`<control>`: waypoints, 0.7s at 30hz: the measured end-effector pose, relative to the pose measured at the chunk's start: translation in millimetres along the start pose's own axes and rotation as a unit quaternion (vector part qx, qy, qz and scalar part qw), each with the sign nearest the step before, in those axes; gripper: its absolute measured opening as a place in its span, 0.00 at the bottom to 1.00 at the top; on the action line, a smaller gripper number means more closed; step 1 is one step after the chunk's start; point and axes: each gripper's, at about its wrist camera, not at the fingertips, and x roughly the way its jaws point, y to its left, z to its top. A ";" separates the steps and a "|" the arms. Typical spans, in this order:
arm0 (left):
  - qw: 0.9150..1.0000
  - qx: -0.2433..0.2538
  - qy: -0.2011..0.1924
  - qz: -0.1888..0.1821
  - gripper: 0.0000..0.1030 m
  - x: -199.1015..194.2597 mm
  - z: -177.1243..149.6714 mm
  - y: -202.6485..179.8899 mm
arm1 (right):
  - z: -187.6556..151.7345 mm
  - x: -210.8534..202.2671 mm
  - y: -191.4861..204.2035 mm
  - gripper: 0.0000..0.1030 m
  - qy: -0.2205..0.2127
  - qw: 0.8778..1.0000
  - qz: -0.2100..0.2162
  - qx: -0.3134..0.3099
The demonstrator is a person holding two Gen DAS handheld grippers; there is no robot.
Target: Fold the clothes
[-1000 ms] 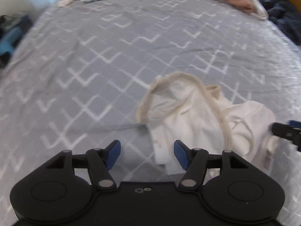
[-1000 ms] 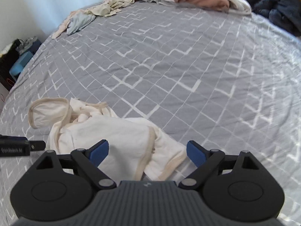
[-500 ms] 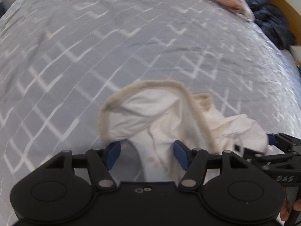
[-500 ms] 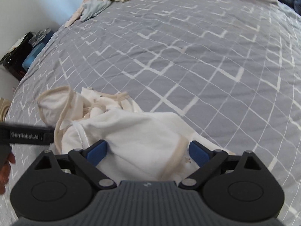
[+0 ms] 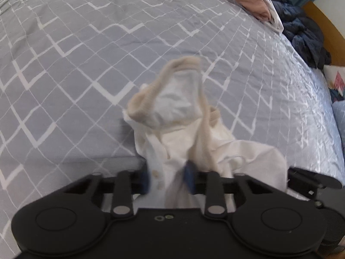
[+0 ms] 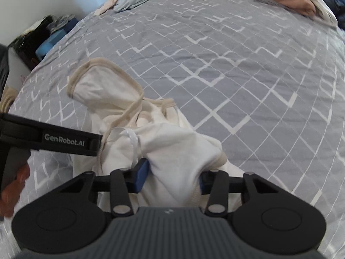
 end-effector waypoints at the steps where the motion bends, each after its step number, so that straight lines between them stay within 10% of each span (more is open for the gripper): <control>1: 1.000 0.004 -0.003 0.004 0.22 -0.8 -0.1 -2.0 | 0.2 -1.2 0.5 0.31 -0.003 1.000 0.004 -0.003; 21: 0.998 0.006 -0.055 0.033 0.14 -82.4 1.7 -48.9 | 14.6 -65.7 0.9 0.21 -0.049 0.998 0.017 0.041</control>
